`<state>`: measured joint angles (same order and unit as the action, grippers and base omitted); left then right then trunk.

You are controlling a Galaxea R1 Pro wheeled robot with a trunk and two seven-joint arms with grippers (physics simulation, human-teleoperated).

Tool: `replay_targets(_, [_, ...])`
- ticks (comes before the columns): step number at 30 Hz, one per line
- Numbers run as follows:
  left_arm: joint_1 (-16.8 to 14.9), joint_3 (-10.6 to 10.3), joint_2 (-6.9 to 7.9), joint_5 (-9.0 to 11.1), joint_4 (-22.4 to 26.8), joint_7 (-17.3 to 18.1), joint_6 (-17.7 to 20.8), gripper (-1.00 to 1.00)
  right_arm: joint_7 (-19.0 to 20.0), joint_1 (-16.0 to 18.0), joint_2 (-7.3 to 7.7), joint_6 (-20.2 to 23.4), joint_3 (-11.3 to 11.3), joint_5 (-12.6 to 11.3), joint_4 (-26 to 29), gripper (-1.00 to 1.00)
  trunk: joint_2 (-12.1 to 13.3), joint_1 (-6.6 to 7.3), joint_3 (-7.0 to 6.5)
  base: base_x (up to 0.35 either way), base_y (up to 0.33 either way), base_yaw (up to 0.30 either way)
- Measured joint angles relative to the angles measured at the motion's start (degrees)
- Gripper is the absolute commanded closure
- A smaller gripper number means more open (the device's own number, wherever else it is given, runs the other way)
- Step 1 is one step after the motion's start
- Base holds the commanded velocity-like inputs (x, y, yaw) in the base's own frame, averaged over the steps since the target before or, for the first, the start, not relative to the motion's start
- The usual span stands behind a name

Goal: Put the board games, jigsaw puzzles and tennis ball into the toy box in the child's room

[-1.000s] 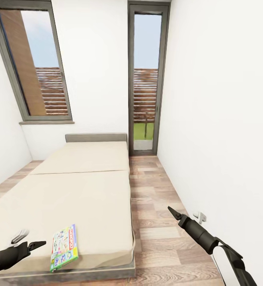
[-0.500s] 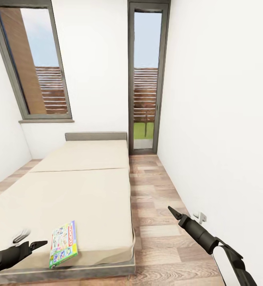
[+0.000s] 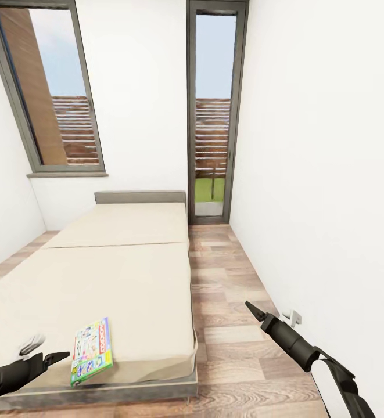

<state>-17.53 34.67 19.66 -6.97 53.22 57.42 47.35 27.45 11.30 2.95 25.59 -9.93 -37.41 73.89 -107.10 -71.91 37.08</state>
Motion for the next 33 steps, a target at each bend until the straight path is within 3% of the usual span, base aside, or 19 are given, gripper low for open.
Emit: replay_targets(33, [-0.03, -0.06, -0.72, 0.00, 0.00, 0.00, -0.14, -1.00, 0.00, 0.00, -0.04, 0.00, 0.00, -0.02, -0.09, -1.00, -13.24, -7.25, 5.92, 0.000, 0.000, 0.000])
